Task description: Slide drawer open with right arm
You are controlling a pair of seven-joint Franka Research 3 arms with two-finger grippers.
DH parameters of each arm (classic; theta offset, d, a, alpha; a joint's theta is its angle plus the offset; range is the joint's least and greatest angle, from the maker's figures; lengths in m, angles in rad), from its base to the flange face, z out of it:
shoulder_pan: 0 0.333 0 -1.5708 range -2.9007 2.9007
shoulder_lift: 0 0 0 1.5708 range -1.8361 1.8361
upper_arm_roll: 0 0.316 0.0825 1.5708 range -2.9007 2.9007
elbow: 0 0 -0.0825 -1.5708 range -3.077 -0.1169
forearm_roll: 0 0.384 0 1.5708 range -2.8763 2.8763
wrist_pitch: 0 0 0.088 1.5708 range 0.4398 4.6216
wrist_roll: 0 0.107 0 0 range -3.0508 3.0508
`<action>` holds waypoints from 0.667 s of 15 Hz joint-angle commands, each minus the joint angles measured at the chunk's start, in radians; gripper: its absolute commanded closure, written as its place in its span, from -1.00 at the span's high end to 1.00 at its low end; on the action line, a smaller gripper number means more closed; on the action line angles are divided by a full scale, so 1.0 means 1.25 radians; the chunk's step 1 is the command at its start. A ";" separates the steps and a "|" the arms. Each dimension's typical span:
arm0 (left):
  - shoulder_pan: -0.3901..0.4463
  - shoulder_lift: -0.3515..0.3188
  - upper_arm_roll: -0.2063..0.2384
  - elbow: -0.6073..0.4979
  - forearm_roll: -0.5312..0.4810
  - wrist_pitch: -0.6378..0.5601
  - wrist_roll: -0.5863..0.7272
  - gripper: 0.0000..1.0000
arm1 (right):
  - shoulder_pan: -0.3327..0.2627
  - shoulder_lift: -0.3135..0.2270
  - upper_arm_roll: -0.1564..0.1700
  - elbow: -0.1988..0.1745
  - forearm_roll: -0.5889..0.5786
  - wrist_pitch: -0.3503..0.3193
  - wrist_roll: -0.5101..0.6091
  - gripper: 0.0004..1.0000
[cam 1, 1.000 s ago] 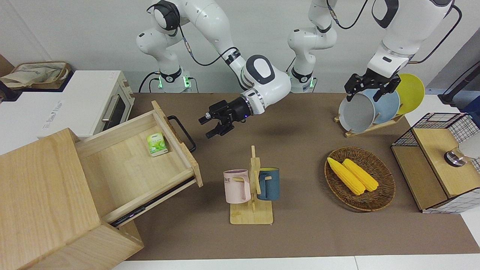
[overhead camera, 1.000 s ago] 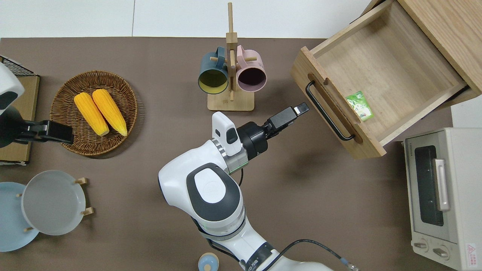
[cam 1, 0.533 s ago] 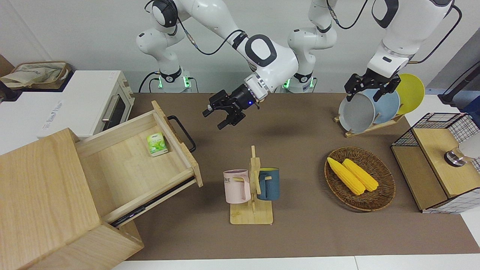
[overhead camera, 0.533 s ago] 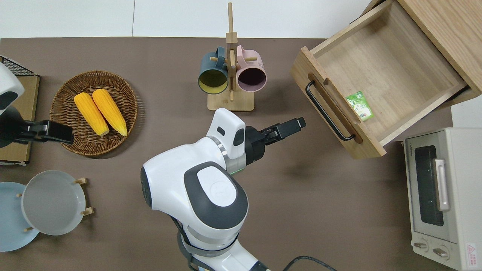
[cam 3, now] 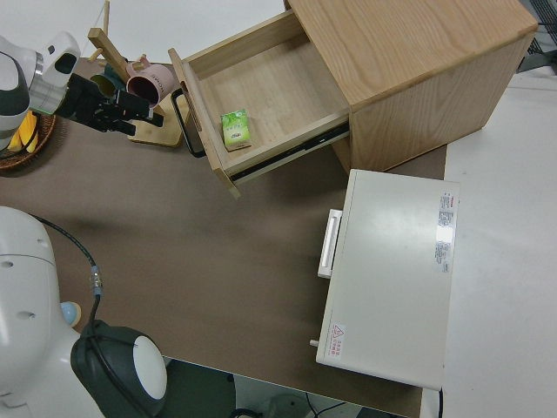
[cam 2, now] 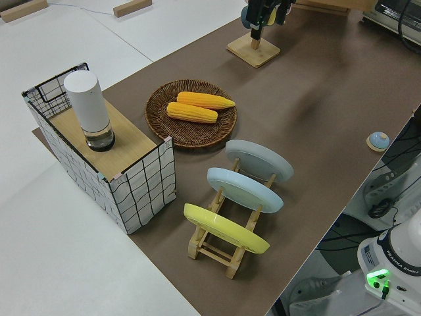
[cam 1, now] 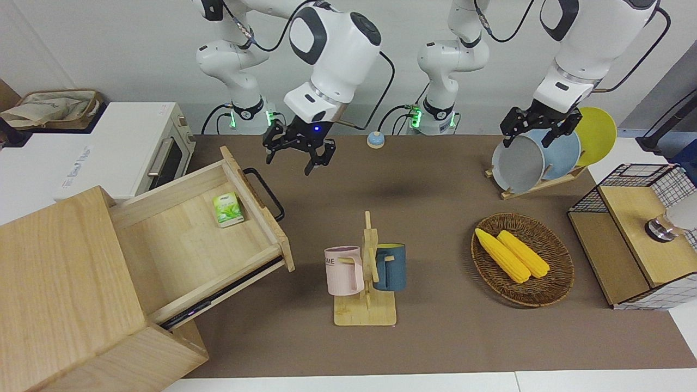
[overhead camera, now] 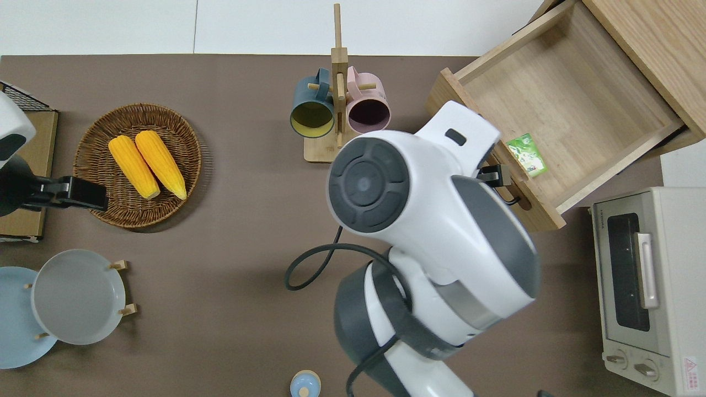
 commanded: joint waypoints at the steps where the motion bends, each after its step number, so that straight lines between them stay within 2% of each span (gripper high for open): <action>1: 0.004 0.009 -0.006 0.021 0.014 -0.016 0.008 0.99 | -0.072 -0.058 -0.014 -0.022 0.132 0.040 -0.078 0.97; 3: 0.004 0.009 -0.006 0.021 0.014 -0.016 0.008 0.99 | -0.111 -0.088 -0.031 -0.038 0.183 0.045 -0.156 0.97; 5: 0.004 0.009 -0.006 0.020 0.014 -0.016 0.008 0.99 | -0.160 -0.109 -0.034 -0.041 0.235 0.045 -0.193 0.97; 7: 0.004 0.010 -0.006 0.021 0.014 -0.016 0.008 0.99 | -0.229 -0.134 -0.036 -0.057 0.307 0.045 -0.277 0.97; 10: 0.004 0.009 -0.006 0.020 0.014 -0.016 0.008 0.99 | -0.281 -0.142 -0.036 -0.081 0.326 0.052 -0.349 0.97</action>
